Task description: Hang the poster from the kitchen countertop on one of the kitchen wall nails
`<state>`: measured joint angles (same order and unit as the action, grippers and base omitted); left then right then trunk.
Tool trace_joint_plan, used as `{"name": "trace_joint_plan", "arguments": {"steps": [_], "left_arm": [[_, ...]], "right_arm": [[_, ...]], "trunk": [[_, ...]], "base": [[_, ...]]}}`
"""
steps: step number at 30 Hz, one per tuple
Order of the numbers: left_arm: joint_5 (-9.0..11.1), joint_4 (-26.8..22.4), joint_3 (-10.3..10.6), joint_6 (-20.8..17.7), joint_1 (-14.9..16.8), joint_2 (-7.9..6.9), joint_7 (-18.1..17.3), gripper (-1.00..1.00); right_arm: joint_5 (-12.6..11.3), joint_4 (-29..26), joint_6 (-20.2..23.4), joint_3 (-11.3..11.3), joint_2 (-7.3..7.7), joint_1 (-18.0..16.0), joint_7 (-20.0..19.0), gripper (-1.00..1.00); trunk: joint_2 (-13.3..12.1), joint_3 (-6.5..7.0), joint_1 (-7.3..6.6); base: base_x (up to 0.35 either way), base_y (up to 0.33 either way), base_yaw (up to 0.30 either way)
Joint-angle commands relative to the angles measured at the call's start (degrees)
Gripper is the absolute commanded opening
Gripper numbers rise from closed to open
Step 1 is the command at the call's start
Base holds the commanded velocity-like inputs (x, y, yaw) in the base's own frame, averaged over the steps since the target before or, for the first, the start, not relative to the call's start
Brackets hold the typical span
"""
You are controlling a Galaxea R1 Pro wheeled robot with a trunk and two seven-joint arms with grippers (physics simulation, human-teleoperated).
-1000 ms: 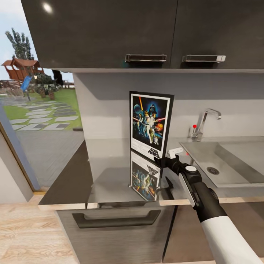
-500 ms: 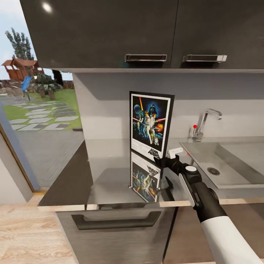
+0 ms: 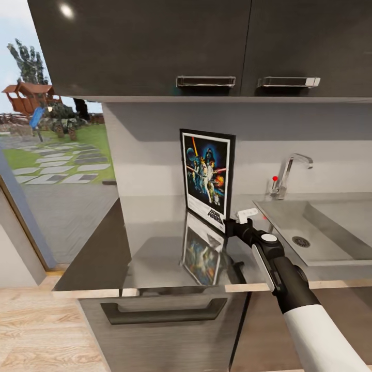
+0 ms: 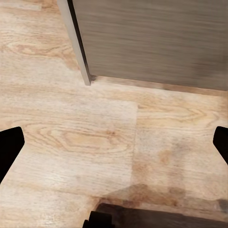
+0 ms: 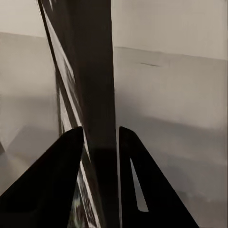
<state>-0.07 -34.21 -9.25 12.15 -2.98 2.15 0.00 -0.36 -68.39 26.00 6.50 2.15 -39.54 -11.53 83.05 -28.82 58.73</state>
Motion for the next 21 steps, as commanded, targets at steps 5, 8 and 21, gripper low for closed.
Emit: {"name": "trace_joint_plan", "arguments": {"steps": [5,8,21], "left_arm": [[-0.01,-0.08,-0.15,0.07,-0.01,0.05,0.00,1.00],[-0.01,-0.07,-0.15,0.07,-0.01,0.05,0.00,1.00],[-0.01,-0.15,-0.15,0.16,-0.01,0.05,0.00,1.00]], "right_arm": [[0.01,-0.07,0.28,0.08,0.05,-0.03,-0.07,-1.00],[0.01,-0.07,0.28,0.08,0.05,-0.02,-0.09,-1.00],[0.01,-6.09,1.01,0.18,-0.09,-0.04,-0.50,-1.00]], "trunk": [[0.03,-0.05,0.00],[0.03,-0.05,0.00],[0.03,-0.05,0.00]], "base": [[0.000,0.000,0.000],[0.000,0.000,0.000],[0.000,0.000,0.000]]}}
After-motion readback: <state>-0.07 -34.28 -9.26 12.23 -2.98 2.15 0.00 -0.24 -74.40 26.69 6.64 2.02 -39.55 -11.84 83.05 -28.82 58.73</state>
